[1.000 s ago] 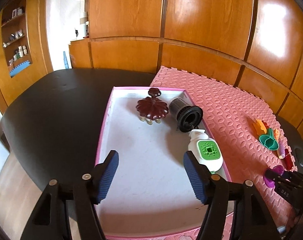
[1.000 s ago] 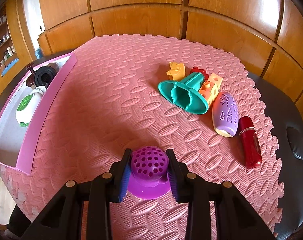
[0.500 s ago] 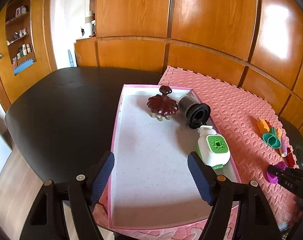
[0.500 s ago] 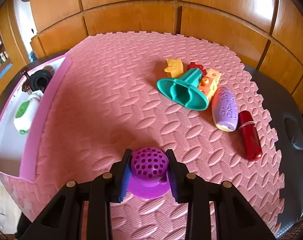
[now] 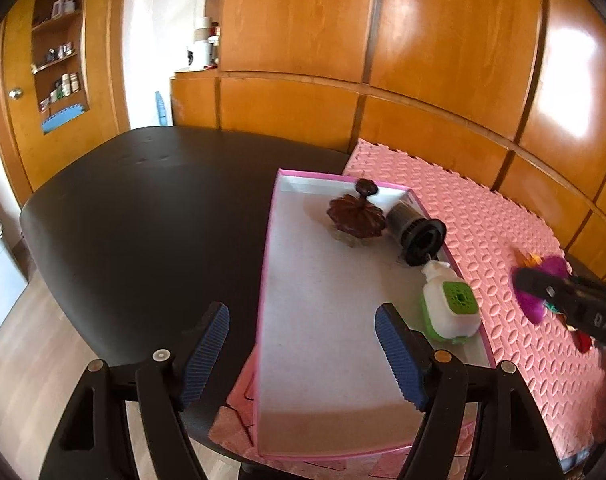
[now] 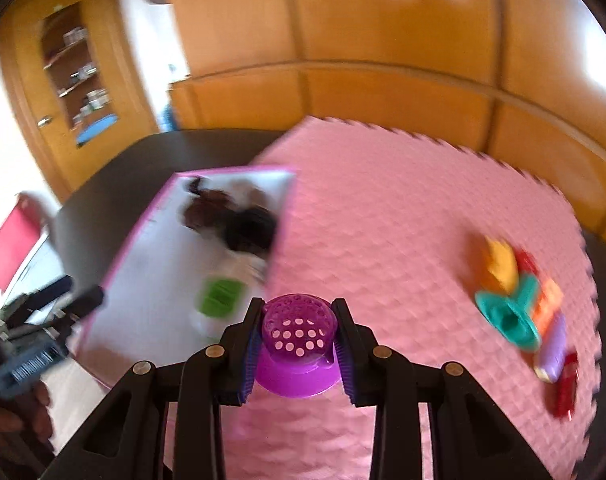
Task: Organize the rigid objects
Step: 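Carry the magenta dotted cup into the tray and open the right gripper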
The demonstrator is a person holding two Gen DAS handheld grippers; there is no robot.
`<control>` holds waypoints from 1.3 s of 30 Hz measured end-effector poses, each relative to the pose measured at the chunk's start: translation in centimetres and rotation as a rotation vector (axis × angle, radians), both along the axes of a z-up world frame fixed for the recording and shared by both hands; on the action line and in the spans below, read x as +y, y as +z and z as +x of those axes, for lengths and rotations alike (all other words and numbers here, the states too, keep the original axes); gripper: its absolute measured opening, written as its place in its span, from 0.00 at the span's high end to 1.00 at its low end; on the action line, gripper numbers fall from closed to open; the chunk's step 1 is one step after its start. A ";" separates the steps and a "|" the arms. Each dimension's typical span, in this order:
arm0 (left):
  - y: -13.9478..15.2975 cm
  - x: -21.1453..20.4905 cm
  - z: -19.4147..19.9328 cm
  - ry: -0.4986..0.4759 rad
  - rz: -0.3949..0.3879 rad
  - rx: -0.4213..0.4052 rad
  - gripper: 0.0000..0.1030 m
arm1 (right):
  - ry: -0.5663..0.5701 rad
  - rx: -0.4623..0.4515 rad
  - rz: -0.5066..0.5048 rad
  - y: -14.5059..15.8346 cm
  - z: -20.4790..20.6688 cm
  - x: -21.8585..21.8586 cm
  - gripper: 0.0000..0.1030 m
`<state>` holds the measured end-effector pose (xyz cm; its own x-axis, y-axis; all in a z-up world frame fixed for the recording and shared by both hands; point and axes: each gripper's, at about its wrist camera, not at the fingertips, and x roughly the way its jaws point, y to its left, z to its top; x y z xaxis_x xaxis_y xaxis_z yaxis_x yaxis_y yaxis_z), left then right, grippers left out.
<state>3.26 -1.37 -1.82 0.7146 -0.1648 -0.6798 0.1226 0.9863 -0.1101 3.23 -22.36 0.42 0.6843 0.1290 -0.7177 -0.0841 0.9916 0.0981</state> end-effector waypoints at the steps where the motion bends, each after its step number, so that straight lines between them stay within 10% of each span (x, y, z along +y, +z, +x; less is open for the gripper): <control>1: 0.0 0.2 0.1 0.005 -0.002 0.001 0.26 | 0.028 -0.005 0.001 0.3 0.7 1.1 0.68; 16: -1.4 3.7 0.9 0.086 -0.038 0.049 0.26 | 0.124 0.192 -0.101 -6.6 11.8 9.4 0.67; 39: -0.4 1.8 0.1 0.042 -0.004 0.024 0.20 | 0.055 -0.046 -0.058 -0.1 4.4 5.9 0.56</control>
